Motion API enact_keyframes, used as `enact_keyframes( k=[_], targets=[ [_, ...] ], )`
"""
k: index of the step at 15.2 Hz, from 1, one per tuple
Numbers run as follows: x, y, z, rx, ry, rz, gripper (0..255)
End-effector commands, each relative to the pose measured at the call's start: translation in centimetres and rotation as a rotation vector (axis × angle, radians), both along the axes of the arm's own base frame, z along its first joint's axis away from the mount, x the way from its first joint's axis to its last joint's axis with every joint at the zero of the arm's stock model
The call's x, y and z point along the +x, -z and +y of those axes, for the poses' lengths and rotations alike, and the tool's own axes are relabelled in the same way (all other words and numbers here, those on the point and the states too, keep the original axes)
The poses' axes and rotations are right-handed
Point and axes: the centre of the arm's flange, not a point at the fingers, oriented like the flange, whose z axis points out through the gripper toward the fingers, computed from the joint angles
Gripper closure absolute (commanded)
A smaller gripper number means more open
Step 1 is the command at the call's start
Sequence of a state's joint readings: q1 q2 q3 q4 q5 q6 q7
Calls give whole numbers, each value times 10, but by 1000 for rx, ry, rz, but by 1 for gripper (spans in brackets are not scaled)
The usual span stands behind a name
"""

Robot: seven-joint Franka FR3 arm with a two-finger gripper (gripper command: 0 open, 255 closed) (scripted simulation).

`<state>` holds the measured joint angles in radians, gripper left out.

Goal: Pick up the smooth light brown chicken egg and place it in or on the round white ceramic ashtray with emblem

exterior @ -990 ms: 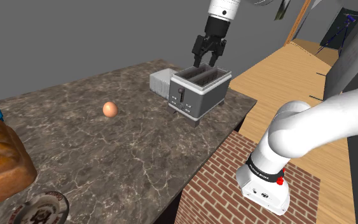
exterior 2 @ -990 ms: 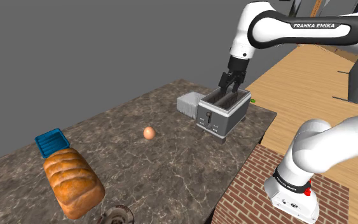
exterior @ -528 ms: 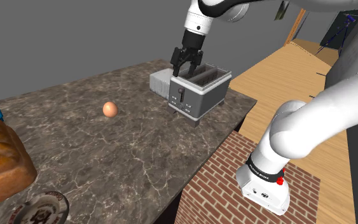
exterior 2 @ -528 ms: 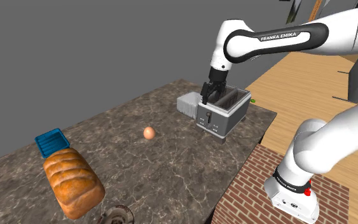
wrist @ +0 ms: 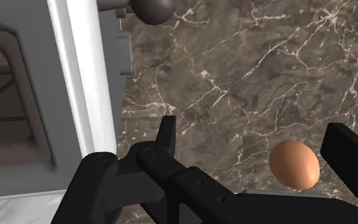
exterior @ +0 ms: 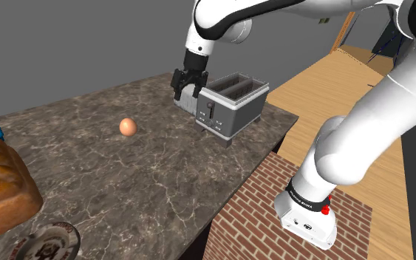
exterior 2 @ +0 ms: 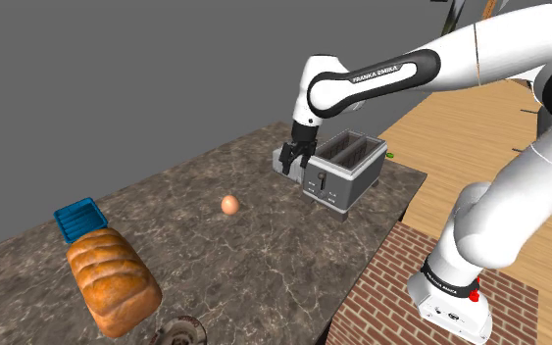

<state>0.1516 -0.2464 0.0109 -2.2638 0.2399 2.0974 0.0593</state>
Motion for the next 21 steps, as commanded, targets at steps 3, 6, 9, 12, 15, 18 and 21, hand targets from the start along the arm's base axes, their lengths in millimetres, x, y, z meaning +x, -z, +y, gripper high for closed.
enact_keyframes(
  k=[3, 6, 9, 12, 15, 18, 21],
  targets=[
    [38, 26, 27, 20, -35, -8, 0],
    [63, 46, 48, 35, -61, -13, 0],
    [87, 65, 71, 49, -87, -19, 0],
    [111, 84, 94, 64, -113, -24, 0],
    [135, 102, 119, 78, -139, -29, 0],
    [143, 114, 129, 84, -148, -31, 0],
    [144, 129, 134, 84, -148, -31, 0]
  ],
)
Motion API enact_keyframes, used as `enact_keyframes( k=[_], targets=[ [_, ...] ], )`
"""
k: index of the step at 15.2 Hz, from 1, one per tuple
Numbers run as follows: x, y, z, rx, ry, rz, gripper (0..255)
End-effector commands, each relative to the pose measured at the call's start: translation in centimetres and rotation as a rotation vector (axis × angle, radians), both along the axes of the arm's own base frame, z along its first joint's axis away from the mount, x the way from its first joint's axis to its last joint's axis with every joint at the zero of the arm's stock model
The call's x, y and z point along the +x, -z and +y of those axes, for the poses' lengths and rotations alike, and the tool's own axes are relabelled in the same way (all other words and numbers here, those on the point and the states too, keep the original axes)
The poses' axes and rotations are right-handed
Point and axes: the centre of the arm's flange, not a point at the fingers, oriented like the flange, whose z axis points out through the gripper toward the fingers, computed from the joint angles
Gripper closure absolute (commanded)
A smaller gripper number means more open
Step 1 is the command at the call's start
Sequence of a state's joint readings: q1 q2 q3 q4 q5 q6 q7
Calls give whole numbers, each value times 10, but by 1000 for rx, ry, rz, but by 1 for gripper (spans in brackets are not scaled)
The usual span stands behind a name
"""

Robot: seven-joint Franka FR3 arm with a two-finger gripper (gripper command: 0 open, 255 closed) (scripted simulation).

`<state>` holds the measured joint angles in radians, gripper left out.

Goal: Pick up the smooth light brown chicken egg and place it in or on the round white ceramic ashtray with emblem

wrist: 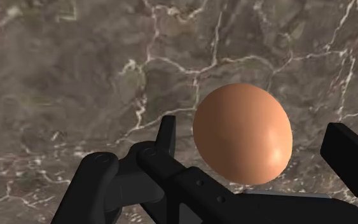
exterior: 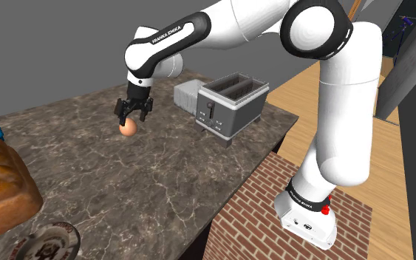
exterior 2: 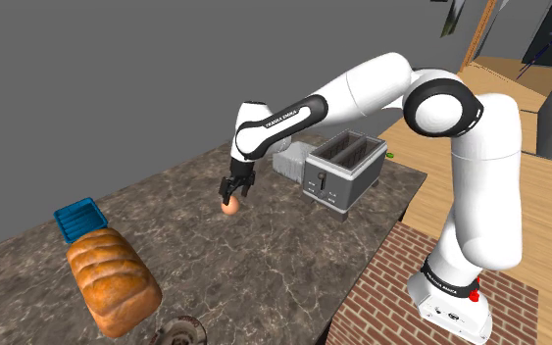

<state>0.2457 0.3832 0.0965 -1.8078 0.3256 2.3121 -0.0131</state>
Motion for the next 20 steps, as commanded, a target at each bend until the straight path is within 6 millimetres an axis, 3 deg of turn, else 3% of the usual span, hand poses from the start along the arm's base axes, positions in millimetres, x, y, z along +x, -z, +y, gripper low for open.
enact_keyframes(
  k=[1, 3, 11, 12, 20],
  targets=[
    [0, 10, 4, 0, 0, 0, 0],
    [1, 23, 8, 0, 0, 0, 0],
    [1, 23, 8, 0, 0, 0, 0],
    [1, 23, 8, 0, 0, 0, 255],
    [1, 23, 8, 0, 0, 0, 255]
  ],
)
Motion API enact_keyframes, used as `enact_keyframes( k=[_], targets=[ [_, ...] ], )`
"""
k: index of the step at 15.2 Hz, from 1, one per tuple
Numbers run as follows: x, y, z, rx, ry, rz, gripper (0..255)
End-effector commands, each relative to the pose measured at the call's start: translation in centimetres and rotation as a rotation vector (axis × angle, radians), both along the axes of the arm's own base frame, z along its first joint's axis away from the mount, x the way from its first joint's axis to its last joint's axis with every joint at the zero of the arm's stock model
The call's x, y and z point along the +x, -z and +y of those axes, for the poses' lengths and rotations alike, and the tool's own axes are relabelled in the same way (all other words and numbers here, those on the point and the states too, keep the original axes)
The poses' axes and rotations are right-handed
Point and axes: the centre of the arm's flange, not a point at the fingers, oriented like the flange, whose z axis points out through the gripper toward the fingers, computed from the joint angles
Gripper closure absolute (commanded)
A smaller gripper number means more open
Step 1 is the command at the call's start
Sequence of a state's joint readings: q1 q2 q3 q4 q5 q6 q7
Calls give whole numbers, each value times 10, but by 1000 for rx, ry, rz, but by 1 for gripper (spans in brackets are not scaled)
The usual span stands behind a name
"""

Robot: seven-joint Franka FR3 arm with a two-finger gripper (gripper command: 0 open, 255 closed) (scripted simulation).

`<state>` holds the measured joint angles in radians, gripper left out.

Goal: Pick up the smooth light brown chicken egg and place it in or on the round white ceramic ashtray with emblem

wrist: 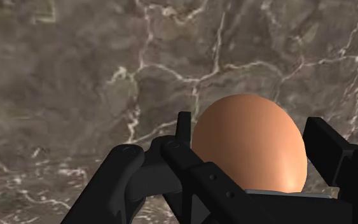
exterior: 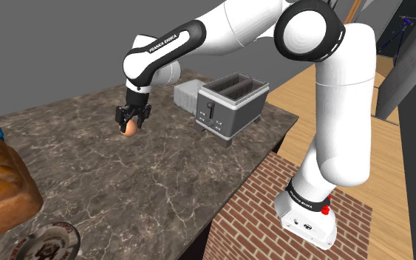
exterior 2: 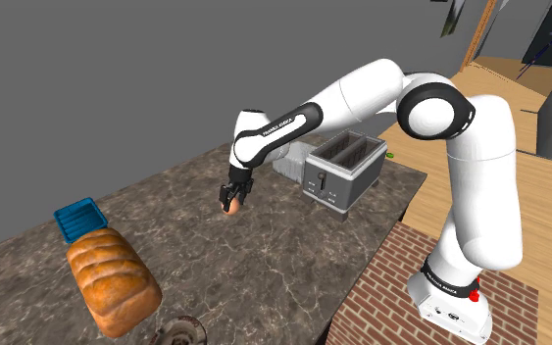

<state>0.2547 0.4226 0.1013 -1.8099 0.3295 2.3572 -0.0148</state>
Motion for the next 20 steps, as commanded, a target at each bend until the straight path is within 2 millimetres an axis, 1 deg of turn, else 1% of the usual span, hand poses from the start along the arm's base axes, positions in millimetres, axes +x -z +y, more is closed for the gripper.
enact_keyframes(
  k=[1, 20],
  targets=[
    [0, 0, 0, 0, -1, 1, 255],
    [0, -100, 0, 0, -1, 1, 255]
  ],
)
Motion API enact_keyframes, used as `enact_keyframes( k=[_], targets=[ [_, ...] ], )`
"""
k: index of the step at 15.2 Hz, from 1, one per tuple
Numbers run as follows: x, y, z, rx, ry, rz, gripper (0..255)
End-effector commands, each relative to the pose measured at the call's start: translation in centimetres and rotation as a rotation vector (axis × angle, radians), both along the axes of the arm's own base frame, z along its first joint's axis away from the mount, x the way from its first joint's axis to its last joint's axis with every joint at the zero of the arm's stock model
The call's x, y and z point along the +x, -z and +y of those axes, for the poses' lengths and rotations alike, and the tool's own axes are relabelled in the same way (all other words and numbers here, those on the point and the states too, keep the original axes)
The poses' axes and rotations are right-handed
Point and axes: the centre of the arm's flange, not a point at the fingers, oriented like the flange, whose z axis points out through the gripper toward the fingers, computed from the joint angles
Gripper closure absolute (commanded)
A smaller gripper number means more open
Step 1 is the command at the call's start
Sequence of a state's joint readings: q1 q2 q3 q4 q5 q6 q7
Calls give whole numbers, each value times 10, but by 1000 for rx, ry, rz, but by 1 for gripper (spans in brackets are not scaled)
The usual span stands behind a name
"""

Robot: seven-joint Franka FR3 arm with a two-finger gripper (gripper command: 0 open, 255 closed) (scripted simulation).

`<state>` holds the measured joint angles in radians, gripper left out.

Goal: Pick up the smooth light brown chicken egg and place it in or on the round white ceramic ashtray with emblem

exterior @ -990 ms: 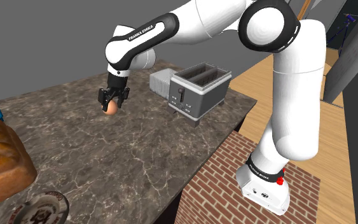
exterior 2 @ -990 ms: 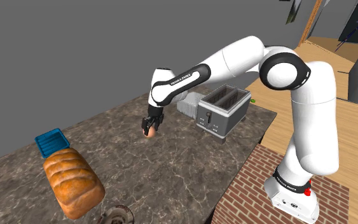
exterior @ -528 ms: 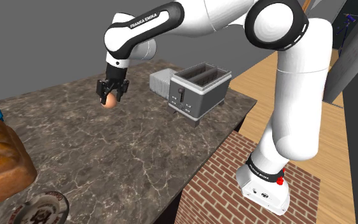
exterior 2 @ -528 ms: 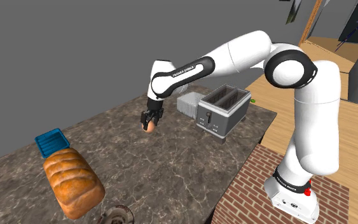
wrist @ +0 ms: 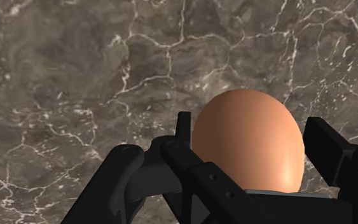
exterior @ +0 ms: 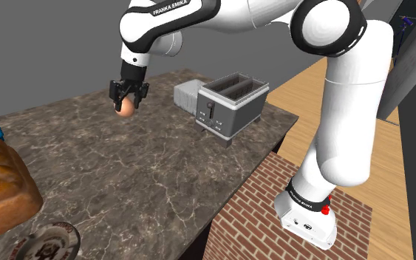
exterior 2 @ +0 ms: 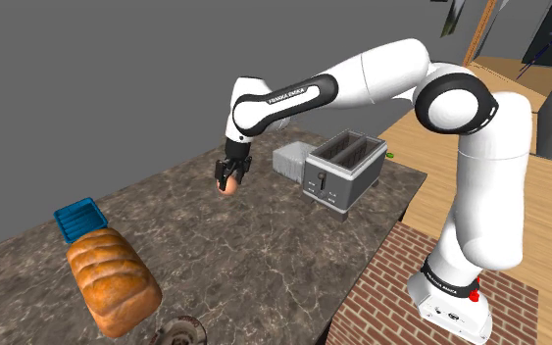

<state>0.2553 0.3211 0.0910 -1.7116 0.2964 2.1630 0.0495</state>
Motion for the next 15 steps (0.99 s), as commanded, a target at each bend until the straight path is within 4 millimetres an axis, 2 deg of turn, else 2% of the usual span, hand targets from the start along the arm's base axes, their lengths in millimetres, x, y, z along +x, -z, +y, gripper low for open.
enact_keyframes(
  k=[1, 15],
  targets=[
    [-1, -7, -1, 0, 0, 0, 255],
    [-109, -9, 149, 0, 0, 0, 255]
  ],
)
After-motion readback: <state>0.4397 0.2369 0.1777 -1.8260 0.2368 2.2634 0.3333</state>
